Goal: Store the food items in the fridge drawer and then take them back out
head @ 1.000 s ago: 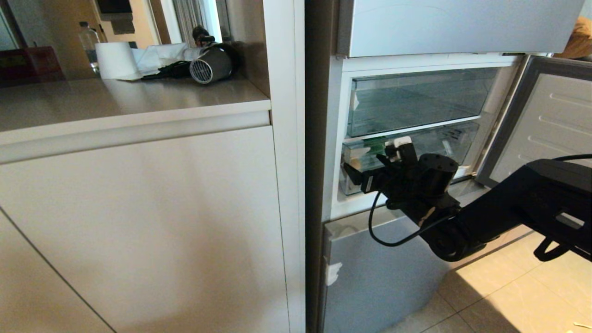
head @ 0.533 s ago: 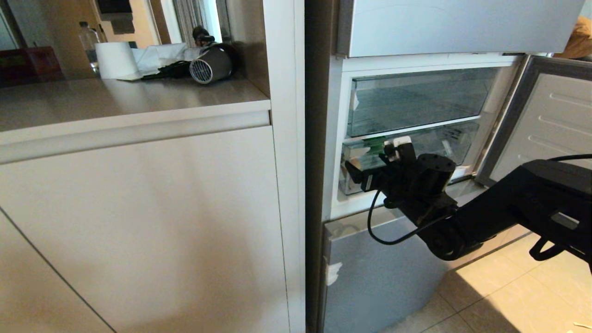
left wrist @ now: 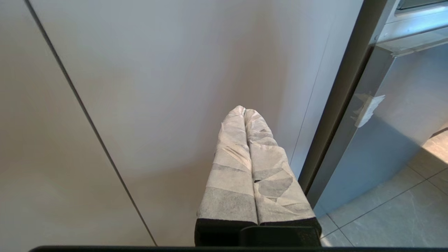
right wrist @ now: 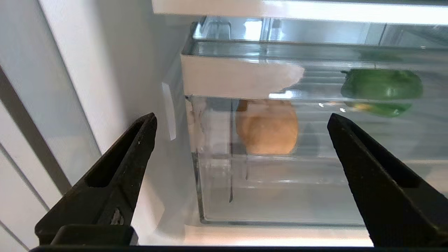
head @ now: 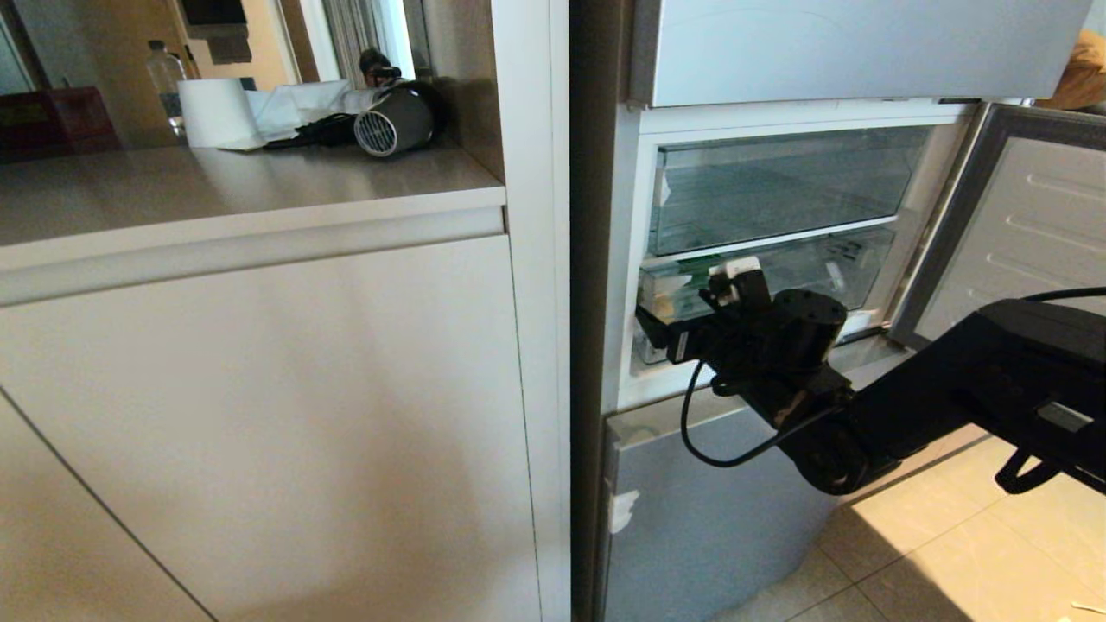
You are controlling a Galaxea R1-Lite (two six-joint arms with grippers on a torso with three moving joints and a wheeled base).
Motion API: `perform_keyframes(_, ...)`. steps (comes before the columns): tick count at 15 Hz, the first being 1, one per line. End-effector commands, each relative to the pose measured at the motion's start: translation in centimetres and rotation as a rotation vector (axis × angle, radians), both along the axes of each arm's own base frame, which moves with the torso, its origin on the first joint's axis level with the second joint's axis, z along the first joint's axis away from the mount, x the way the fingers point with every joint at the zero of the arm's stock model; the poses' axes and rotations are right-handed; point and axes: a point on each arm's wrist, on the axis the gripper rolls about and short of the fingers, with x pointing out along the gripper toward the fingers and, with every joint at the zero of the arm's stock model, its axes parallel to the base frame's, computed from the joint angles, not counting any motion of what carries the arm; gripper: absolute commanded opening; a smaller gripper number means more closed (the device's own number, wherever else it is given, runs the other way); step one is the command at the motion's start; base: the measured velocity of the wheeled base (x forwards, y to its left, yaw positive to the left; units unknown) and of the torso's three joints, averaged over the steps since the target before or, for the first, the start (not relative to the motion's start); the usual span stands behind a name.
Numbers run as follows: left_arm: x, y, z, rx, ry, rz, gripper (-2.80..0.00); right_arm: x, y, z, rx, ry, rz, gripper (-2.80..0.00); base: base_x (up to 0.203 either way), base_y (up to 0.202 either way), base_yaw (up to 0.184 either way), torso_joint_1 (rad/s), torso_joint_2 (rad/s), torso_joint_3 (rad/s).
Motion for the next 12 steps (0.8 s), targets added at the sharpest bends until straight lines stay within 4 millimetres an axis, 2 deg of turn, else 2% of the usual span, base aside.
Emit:
perform_keyframes(1,0.0,0.0,0.0,0.0,0.0,0.0,-2.8,-0.13,0.09,0.28,0.002,-0.012,0.003,0.0,0.0,0.0,0.0,0.0,0.0,0.0)
perform_keyframes(12,0.0,0.0,0.0,0.0,0.0,0.0,-2.8,-0.13,-0.32,-0.12,-0.001,0.0,-0.003,0.0,0.0,0.0,0.0,0.0,0.0,0.0)
